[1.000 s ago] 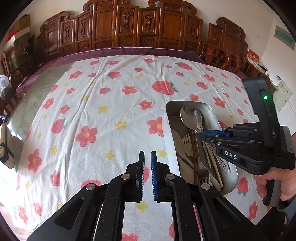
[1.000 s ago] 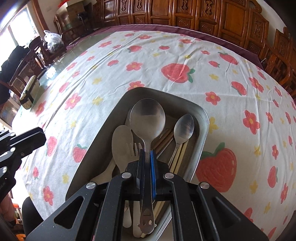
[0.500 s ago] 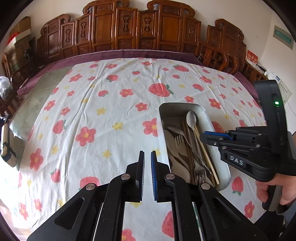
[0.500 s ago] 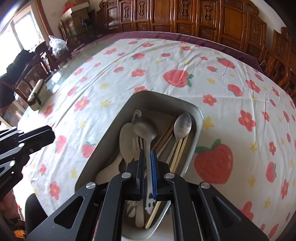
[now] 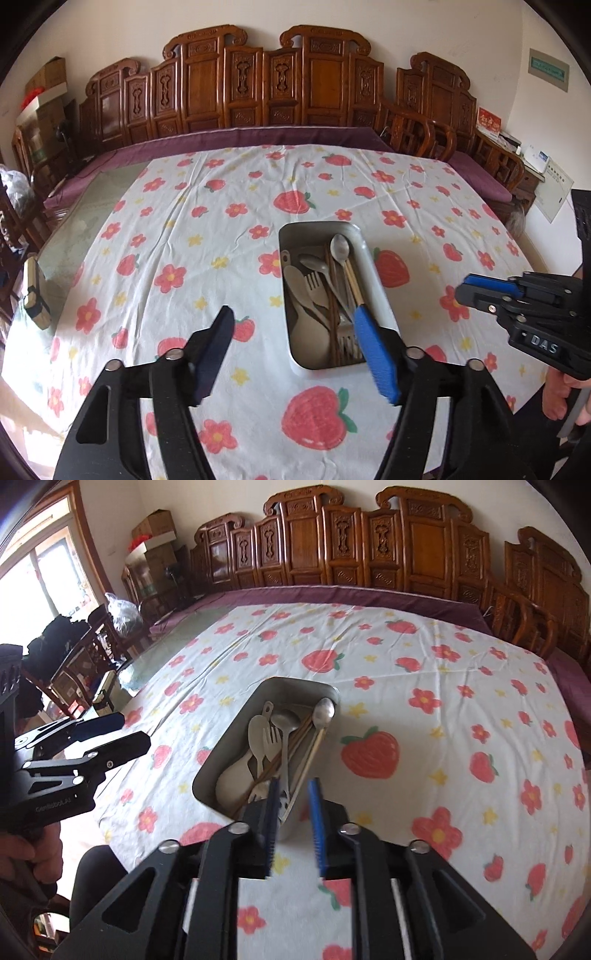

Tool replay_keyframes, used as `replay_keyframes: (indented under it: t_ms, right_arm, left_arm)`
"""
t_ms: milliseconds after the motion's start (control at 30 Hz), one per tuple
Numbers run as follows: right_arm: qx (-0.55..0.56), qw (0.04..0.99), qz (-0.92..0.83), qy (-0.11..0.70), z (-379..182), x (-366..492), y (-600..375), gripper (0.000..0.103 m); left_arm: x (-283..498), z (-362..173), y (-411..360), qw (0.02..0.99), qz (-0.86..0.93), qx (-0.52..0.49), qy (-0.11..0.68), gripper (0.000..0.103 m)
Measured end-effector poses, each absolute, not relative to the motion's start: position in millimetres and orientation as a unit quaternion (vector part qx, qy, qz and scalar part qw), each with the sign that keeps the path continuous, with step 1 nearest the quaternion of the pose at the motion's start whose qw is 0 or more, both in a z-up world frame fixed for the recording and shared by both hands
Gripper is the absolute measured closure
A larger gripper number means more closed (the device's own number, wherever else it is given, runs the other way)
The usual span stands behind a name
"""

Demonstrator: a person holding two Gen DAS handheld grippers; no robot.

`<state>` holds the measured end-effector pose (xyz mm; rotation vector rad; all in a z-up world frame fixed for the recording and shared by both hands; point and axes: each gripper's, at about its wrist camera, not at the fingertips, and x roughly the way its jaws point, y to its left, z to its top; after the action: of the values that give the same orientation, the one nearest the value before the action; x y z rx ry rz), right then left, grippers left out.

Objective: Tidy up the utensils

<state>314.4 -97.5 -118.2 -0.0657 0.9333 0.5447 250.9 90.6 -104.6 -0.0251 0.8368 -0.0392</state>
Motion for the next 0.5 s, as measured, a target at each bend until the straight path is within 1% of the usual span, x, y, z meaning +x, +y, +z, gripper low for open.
replay_keyframes:
  t_ms: [33,100,133,200,233,300,367,500]
  right_arm:
    - [-0.032,0.861,0.254,0.439,-113.9,307.7,-105.3,0.066]
    - [-0.032,0.867,0.247,0.431,-106.7,296.6,-118.0,0.052]
    - [-0.030,0.871,0.242,0.427,-102.9,291.3,-124.1,0.047]
    - [-0.026,0.880,0.228,0.415,-94.6,278.1,-138.2,0.028]
    - [-0.023,0.885,0.222,0.409,-90.6,271.9,-145.1,0.023]
    - [-0.017,0.891,0.215,0.399,-85.4,263.2,-155.3,0.007]
    - [-0.013,0.899,0.206,0.387,-79.5,250.7,-166.8,0.002]
    - [-0.012,0.908,0.188,0.373,-71.9,233.0,-180.9,0.003]
  left_arm:
    - [247.3,-102.7,87.3,0.915,-0.018,-0.012,0.403,0.021]
    - [241.0,-99.6,80.0,0.918,-0.017,-0.015,0.397,0.013]
    - [238.2,-98.3,76.1,0.918,-0.018,-0.017,0.396,0.011]
    - [232.4,-96.7,69.4,0.919,-0.019,-0.016,0.393,0.008]
    - [229.4,-95.6,65.6,0.920,-0.019,-0.015,0.390,0.008]
    - [220.4,-92.7,56.7,0.923,-0.024,-0.015,0.384,0.008]
    - [212.6,-89.8,49.2,0.924,-0.026,-0.014,0.381,0.008]
    - [192.4,-77.5,35.5,0.929,-0.031,-0.018,0.367,0.008]
